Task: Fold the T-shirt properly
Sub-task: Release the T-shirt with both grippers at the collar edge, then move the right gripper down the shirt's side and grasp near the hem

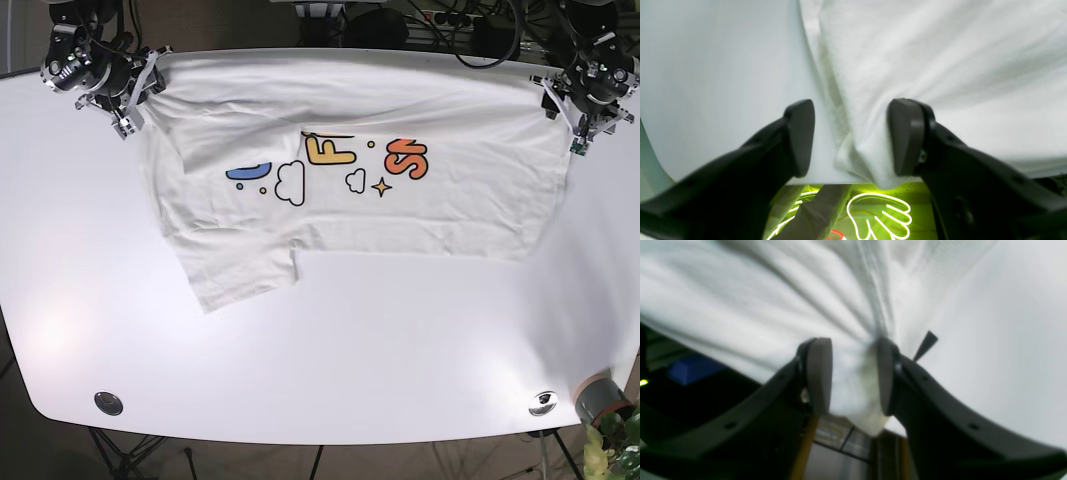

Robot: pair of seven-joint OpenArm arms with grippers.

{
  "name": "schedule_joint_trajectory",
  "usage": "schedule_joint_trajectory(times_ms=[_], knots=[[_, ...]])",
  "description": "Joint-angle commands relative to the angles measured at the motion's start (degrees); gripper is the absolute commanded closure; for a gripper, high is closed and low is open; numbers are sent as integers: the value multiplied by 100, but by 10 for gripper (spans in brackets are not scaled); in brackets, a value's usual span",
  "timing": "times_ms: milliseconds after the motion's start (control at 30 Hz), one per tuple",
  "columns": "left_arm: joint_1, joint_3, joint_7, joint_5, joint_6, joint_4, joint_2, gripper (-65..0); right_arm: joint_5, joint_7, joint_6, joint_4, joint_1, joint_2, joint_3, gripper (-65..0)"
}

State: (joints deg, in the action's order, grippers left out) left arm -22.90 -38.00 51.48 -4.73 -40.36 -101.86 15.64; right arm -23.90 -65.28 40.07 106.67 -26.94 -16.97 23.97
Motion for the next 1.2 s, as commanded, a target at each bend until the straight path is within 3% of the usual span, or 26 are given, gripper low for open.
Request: schedule_joint_trajectory(times_ms=[0,300,467,600,800,1167], knots=[[8,-55,-45,12,36,-438,128,-339,3,-105,-7,396,26,-83,61,-217],[35,-55,-36,-182,36,-921,137,-340,-6,-237,-7,757,404,-39,43,-220],[35,-372,-36,-797,36,-912,199,-339,-14,-237,-7,757,711,-13,17,-339],[351,-732,-36,-1096,36,-693,172,-339,-137,-237,-7,722,1107,216,8,-393],[527,-714,-45,-753,36,-174,172,-338,-234,-237,-21,449,1564,365,-485,-400],[685,-574,-63,-718,36,318,190,-332,-243,-246,-38,-817,2373,568,-950,-395]])
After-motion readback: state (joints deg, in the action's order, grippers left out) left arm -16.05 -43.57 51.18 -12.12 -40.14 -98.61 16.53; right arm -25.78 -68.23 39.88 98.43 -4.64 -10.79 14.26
